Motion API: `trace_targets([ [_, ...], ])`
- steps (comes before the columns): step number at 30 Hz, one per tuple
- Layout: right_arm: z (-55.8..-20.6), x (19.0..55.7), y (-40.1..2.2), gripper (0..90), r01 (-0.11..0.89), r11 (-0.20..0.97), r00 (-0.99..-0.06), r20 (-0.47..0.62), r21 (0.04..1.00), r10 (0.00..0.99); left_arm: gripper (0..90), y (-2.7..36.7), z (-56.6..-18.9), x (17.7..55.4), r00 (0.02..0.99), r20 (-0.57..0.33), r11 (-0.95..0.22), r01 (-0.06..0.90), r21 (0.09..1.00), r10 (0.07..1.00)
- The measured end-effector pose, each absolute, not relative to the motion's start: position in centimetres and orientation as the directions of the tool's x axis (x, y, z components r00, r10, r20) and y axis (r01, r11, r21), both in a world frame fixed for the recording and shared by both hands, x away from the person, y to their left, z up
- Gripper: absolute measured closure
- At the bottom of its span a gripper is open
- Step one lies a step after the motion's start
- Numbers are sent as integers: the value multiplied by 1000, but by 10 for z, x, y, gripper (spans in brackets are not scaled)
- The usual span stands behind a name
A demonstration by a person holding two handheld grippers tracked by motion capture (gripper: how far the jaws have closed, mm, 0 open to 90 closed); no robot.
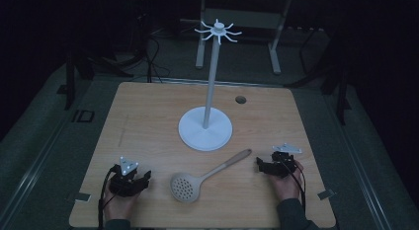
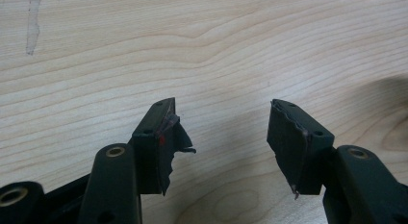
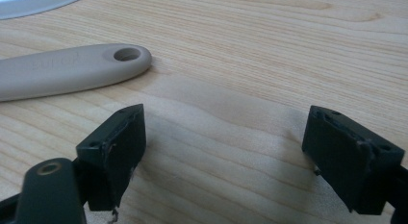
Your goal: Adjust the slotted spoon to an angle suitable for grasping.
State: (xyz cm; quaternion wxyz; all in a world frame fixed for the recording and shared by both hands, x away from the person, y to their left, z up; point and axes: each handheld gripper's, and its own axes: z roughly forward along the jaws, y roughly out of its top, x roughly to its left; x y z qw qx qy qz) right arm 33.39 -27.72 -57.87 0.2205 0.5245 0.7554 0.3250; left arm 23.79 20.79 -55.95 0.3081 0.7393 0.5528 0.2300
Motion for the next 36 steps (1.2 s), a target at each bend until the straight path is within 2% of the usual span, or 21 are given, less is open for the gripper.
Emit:
trace_targets([
  [4, -579, 334, -277, 166, 649, 238, -352, 7, 722, 936, 442, 206, -560, 238, 285, 2, -202, 675, 710, 959],
  [6, -578, 332, -278, 307, 639, 230, -346, 8, 734, 938, 442, 206, -560, 238, 287, 1, -202, 674, 711, 958],
  [7, -578, 330, -278, 346, 635, 221, -337, 7, 740, 942, 441, 205, -560, 237, 287, 1, -202, 673, 712, 958],
  [9, -578, 330, -279, 369, 634, 218, -334, 9, 742, 943, 441, 205, -560, 237, 291, 5, -208, 674, 708, 957],
  [10, -577, 328, -279, 460, 625, 218, -339, 9, 749, 941, 441, 205, -560, 237, 291, 7, -210, 675, 708, 957],
  [12, -577, 328, -279, 485, 625, 217, -338, 9, 750, 941, 440, 203, -560, 237, 292, 17, -218, 672, 707, 956],
  [15, -577, 326, -278, 609, 619, 214, -349, 21, 756, 937, 438, 202, -560, 237, 292, 25, -223, 669, 709, 956],
  [17, -576, 325, -277, 688, 616, 209, -375, 49, 760, 926, 437, 203, -560, 237, 291, 28, -224, 668, 709, 956],
  [18, -574, 325, -277, 766, 607, 210, -409, 75, 766, 909, 436, 203, -560, 237, 289, 28, -222, 668, 711, 957],
  [19, -574, 325, -277, 766, 607, 210, -409, 75, 766, 909, 436, 203, -560, 237, 288, 25, -220, 667, 712, 957],
  [20, -571, 325, -274, 830, 586, 224, -431, 66, 779, 900, 435, 204, -560, 237, 286, 23, -216, 666, 714, 958],
  [21, -571, 325, -274, 830, 586, 224, -431, 66, 779, 900, 435, 204, -560, 237, 285, 23, -216, 668, 713, 958],
  [22, -568, 327, -272, 874, 576, 230, -446, 66, 784, 892, 434, 204, -560, 237, 285, 24, -216, 668, 712, 958],
  [28, -565, 342, -262, 898, 564, 279, -490, 43, 777, 871, 439, 202, -561, 237, 295, 27, -227, 668, 709, 955],
  [36, -567, 362, -254, 899, 568, 285, -489, 38, 772, 872, 439, 201, -561, 237, 295, 29, -227, 666, 711, 955],
])
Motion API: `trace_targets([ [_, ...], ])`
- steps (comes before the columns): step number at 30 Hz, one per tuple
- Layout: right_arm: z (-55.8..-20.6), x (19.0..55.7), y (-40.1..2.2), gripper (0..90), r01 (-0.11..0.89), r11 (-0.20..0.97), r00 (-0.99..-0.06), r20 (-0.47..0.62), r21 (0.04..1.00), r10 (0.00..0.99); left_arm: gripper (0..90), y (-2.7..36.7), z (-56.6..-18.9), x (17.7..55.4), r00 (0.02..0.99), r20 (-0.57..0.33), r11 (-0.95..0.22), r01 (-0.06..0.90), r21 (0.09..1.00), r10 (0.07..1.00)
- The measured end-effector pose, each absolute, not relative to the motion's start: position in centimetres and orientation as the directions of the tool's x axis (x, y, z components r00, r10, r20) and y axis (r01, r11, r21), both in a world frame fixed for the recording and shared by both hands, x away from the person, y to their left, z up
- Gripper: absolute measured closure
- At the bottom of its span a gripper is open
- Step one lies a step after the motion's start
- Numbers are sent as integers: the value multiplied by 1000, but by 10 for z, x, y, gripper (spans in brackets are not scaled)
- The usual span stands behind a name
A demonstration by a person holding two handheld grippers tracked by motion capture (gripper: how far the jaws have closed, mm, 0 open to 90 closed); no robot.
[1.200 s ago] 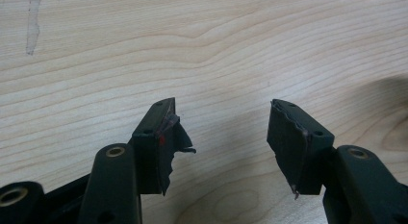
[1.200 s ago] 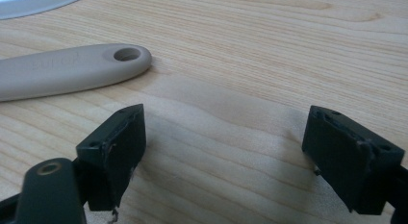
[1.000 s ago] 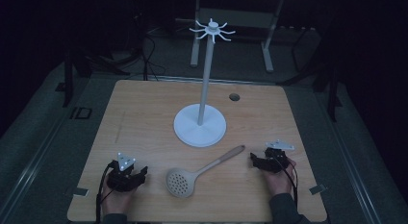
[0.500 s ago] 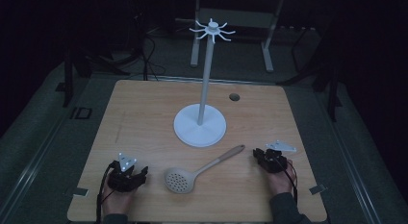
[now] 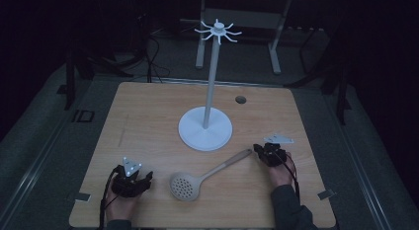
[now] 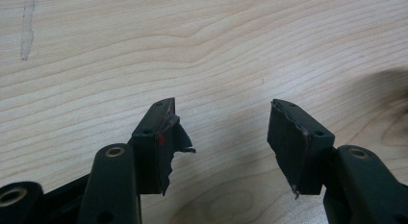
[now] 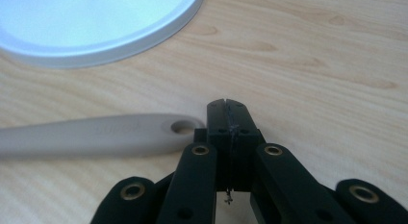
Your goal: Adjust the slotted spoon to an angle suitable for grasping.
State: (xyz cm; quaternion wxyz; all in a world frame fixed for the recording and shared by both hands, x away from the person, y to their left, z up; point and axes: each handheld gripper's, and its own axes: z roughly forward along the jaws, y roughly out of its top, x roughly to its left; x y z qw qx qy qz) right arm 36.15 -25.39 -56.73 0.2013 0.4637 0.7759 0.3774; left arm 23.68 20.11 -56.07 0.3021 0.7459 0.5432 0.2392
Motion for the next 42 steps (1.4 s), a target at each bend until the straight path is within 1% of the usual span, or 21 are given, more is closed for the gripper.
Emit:
trace_targets([
  [7, -569, 373, -249, 899, 575, 294, -500, 43, 763, 865, 439, 202, -560, 237, 293, 27, -224, 662, 715, 956],
  [10, -572, 373, -247, 900, 583, 302, -506, 46, 755, 861, 439, 204, -558, 236, 284, 3, -198, 661, 724, 959],
  [11, -572, 373, -247, 900, 583, 302, -506, 46, 755, 861, 439, 203, -556, 235, 285, 7, -201, 656, 728, 958],
  [14, -572, 373, -250, 900, 597, 282, -500, 74, 751, 863, 439, 201, -551, 233, 298, -16, -188, 641, 744, 954],
  [16, -573, 370, -251, 900, 604, 267, -506, 103, 751, 856, 439, 199, -546, 232, 309, -26, -185, 633, 752, 951],
  [22, -574, 363, -248, 900, 602, 262, -517, 118, 754, 848, 439, 190, -529, 229, 333, -27, -186, 589, 786, 942],
  [29, -576, 353, -238, 900, 596, 258, -537, 138, 761, 832, 440, 176, -512, 229, 386, -29, -208, 559, 803, 922],
  [31, -576, 350, -236, 900, 594, 256, -540, 142, 763, 830, 442, 172, -510, 229, 394, -29, -212, 554, 805, 919],
  [32, -577, 343, -230, 900, 584, 265, -559, 144, 767, 816, 446, 170, -510, 229, 398, -28, -216, 553, 805, 917],
  [35, -577, 340, -225, 900, 570, 287, -580, 130, 770, 804, 447, 166, -509, 229, 411, -20, -232, 552, 801, 911],
  [37, -576, 339, -224, 900, 561, 296, -580, 112, 773, 807, 448, 165, -509, 229, 415, -19, -235, 551, 801, 910],
  [39, -576, 338, -225, 897, 562, 277, -577, 129, 780, 806, 448, 165, -509, 229, 416, -18, -236, 552, 800, 909],
  [42, -574, 337, -226, 882, 547, 281, -576, 111, 789, 810, 447, 166, -510, 229, 416, -19, -235, 550, 802, 909],
])
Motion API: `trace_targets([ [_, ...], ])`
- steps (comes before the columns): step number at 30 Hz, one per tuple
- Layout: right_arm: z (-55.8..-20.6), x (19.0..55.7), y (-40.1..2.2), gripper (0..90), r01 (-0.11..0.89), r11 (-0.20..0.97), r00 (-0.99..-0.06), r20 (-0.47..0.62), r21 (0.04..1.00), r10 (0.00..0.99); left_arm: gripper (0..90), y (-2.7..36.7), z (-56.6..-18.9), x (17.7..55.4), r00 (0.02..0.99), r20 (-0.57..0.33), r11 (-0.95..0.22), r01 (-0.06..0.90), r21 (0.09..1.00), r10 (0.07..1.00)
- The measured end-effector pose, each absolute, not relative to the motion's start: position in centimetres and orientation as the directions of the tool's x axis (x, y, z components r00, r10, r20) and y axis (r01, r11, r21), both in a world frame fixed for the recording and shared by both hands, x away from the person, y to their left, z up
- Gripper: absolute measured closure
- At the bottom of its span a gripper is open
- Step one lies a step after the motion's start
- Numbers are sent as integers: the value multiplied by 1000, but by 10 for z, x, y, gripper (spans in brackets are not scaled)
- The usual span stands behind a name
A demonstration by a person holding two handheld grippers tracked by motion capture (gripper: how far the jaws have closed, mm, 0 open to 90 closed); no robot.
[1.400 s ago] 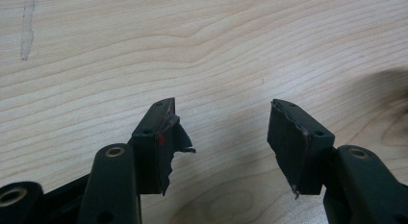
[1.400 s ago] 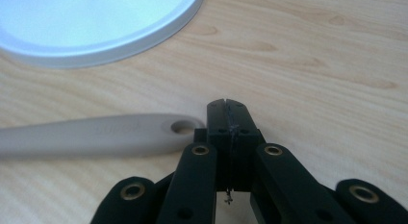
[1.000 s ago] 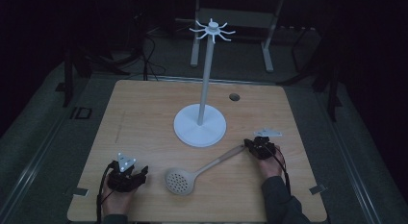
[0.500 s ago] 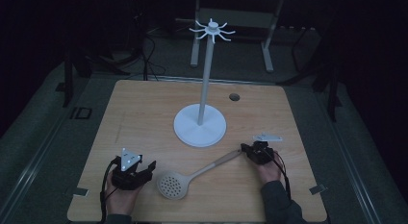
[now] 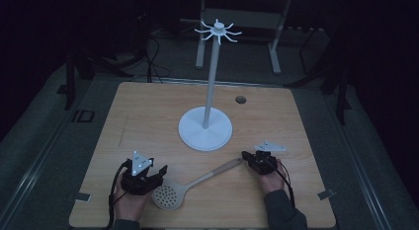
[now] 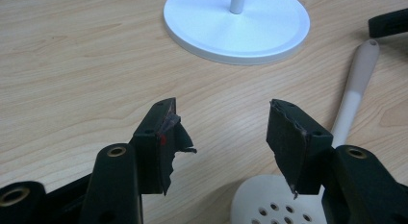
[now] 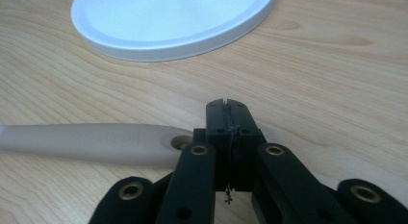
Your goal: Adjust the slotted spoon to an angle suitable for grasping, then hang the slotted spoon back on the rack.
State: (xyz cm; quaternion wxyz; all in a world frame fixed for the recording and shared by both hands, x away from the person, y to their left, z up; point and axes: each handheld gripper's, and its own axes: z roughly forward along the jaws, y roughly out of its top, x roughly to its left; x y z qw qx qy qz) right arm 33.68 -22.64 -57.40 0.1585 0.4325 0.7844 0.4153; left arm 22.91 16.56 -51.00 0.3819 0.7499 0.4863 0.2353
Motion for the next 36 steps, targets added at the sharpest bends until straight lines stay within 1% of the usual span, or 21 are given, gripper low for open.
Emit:
trace_targets([
  [2, -570, 334, -231, 868, 530, 294, -569, 77, 795, 819, 448, 166, -510, 229, 418, -17, -239, 551, 800, 908],
  [10, -559, 328, -247, 848, 523, 261, -540, 79, 811, 838, 447, 165, -508, 227, 415, -12, -240, 548, 801, 910],
  [16, -556, 318, -268, 800, 527, 288, -530, 45, 799, 847, 443, 160, -504, 229, 441, -1, -265, 541, 798, 897],
  [18, -556, 318, -268, 800, 527, 288, -530, 45, 799, 847, 443, 158, -503, 230, 444, -2, -265, 538, 800, 896],
  [19, -558, 317, -271, 791, 529, 291, -531, 43, 797, 846, 443, 156, -502, 234, 462, -13, -267, 535, 802, 887],
  [22, -563, 314, -279, 726, 533, 271, -529, 66, 801, 846, 444, 152, -501, 242, 500, -31, -282, 537, 795, 866],
  [25, -564, 315, -280, 701, 534, 266, -526, 69, 802, 848, 446, 150, -500, 244, 513, -26, -295, 533, 793, 858],
  [27, -567, 317, -281, 660, 538, 265, -508, 57, 800, 859, 451, 146, -498, 247, 526, -21, -307, 528, 792, 851],
  [33, -570, 319, -284, 616, 534, 261, -501, 52, 804, 864, 457, 139, -494, 256, 544, -14, -323, 518, 792, 839],
  [36, -570, 319, -284, 611, 529, 259, -500, 51, 808, 864, 458, 136, -492, 259, 547, -13, -326, 517, 791, 837],
])
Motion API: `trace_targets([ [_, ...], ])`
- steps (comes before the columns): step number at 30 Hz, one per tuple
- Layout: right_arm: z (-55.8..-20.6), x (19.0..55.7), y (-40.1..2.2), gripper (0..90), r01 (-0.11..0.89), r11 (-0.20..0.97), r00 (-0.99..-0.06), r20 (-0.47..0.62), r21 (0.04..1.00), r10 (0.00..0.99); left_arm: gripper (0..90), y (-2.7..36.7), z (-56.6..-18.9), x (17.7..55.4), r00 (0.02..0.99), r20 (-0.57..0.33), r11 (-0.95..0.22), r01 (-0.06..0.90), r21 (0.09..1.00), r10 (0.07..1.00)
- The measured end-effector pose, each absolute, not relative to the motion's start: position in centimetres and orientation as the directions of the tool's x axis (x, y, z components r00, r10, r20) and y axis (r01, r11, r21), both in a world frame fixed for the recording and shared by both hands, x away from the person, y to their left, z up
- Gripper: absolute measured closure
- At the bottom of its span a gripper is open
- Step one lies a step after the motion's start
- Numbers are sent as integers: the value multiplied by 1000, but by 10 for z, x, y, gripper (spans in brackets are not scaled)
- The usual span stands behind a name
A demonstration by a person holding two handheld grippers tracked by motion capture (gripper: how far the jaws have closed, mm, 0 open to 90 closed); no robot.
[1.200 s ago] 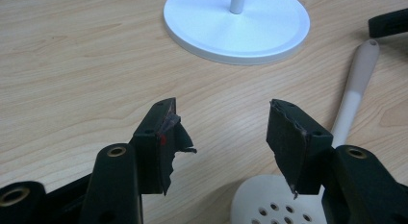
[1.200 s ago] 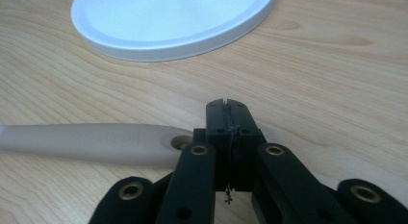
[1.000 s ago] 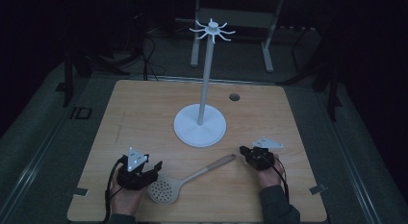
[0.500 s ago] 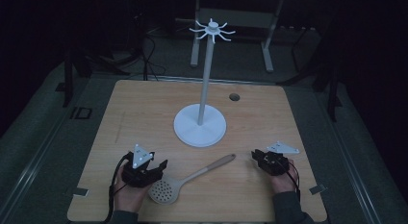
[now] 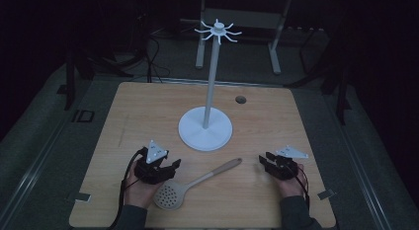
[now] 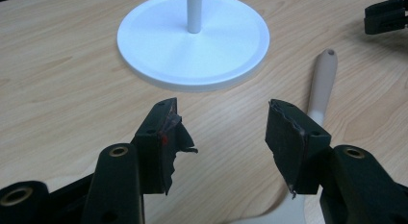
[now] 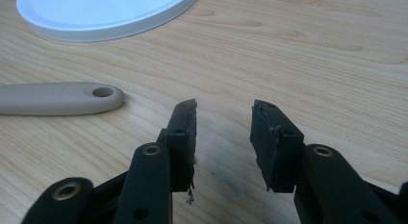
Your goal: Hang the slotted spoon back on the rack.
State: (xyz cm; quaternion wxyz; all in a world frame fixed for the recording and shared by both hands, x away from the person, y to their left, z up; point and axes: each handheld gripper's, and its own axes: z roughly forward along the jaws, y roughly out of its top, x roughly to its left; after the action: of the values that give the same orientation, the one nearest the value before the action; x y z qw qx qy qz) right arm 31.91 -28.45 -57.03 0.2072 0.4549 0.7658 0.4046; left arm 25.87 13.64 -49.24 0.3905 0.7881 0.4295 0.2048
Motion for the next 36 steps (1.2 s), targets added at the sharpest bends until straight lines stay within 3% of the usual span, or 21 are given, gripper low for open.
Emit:
trace_targets([
  [36, -569, 317, -291, 589, 517, 227, -484, 63, 826, 873, 495, 79, -475, 306, 685, -13, -454, 496, 740, 728],
])
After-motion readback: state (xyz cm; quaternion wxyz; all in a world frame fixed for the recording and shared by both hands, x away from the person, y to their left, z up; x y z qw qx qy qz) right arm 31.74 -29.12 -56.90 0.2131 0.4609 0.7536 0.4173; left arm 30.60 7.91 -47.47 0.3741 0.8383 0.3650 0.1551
